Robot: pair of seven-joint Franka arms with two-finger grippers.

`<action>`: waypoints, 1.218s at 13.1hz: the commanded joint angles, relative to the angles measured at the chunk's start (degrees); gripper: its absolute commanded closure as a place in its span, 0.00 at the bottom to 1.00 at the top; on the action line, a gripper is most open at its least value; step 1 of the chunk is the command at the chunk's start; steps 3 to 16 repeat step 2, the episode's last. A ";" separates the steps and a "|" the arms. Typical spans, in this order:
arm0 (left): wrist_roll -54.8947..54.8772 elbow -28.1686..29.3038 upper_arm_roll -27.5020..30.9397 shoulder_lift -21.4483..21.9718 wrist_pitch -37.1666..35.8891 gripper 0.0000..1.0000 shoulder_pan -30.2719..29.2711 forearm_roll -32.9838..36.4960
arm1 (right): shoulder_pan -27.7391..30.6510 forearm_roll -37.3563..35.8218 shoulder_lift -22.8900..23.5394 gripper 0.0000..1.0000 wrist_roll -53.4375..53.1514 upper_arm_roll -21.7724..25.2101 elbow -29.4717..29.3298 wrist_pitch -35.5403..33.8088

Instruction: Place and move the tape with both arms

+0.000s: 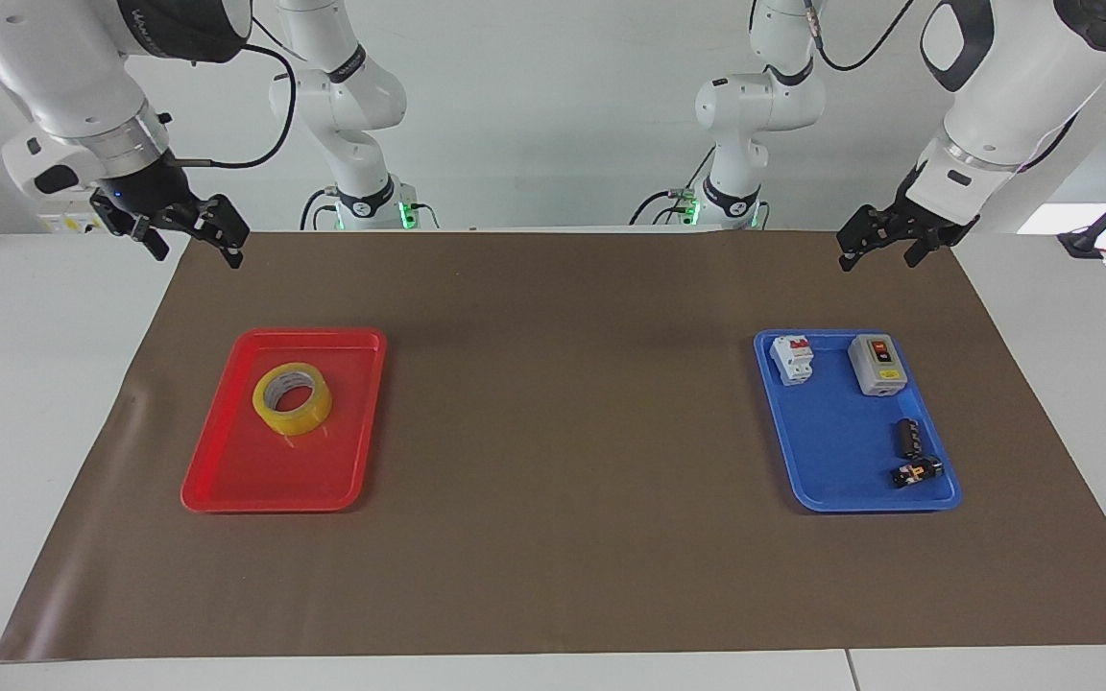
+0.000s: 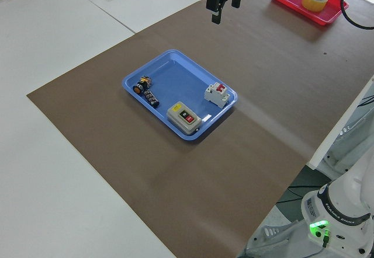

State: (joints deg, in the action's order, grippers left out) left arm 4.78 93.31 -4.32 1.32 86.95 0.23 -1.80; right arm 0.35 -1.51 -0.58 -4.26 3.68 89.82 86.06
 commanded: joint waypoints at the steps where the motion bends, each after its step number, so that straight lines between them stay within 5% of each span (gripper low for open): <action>1: -0.39 1.17 0.01 1.31 0.59 0.00 -0.23 1.01 | 0.26 0.45 -0.74 0.00 1.27 -0.07 0.70 0.60; 16: -0.39 1.17 0.01 1.31 0.67 0.00 -0.23 1.01 | 0.09 0.45 -0.74 0.00 1.27 -0.07 0.70 0.60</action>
